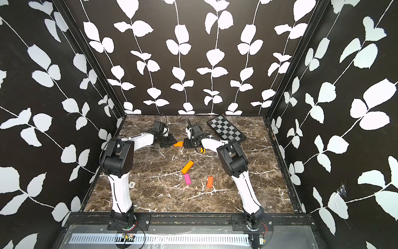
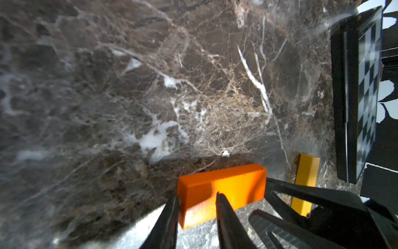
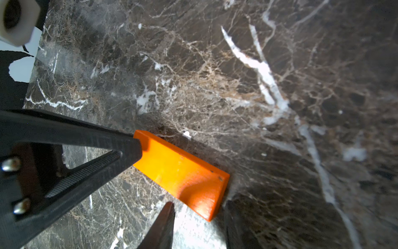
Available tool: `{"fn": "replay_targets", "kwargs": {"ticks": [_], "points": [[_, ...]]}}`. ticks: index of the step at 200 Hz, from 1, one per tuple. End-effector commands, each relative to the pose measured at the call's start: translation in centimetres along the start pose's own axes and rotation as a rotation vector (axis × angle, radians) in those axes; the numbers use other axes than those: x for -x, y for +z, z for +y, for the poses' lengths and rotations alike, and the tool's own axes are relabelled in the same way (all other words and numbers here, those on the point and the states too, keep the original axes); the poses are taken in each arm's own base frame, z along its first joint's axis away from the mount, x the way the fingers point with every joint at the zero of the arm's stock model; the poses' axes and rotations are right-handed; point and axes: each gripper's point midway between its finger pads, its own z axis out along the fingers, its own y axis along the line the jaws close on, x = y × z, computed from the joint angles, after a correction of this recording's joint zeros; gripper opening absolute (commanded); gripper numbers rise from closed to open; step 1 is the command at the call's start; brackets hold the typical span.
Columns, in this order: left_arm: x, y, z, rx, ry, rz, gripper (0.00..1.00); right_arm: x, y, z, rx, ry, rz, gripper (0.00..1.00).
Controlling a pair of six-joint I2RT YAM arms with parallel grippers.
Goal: Assemble the number 7 with building blocks
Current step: Adjust the building block at the center of the board.
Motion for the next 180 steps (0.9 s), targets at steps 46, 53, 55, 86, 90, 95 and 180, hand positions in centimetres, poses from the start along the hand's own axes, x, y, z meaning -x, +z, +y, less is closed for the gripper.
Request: {"fn": "replay_targets", "kwargs": {"ticks": [46, 53, 55, 86, 90, 95, 180], "points": [[1.4, -0.5, -0.9, -0.022, 0.012, -0.027, 0.33, 0.1, 0.7, 0.5, 0.019, 0.001, 0.008, 0.37], [1.3, -0.5, -0.9, -0.022, 0.013, -0.027, 0.33, 0.1, 0.6, 0.5, 0.018, 0.000, 0.006, 0.37], [1.3, -0.5, -0.9, -0.023, 0.014, -0.027, 0.33, 0.1, 0.6, 0.5, 0.018, -0.001, 0.005, 0.37], [1.3, -0.6, -0.9, -0.019, 0.016, -0.029, 0.34, 0.3, 0.3, 0.3, 0.005, -0.004, -0.008, 0.42], [1.4, -0.6, -0.9, -0.019, 0.018, -0.030, 0.34, 0.3, 0.3, 0.3, 0.003, -0.007, -0.010, 0.43], [1.4, -0.7, -0.9, -0.017, 0.017, -0.032, 0.34, 0.4, 0.2, 0.3, 0.003, -0.009, -0.014, 0.43], [1.6, -1.5, -0.7, 0.012, 0.038, -0.050, 0.47, 1.2, -0.7, 0.6, 0.000, -0.025, -0.045, 0.55]]}}
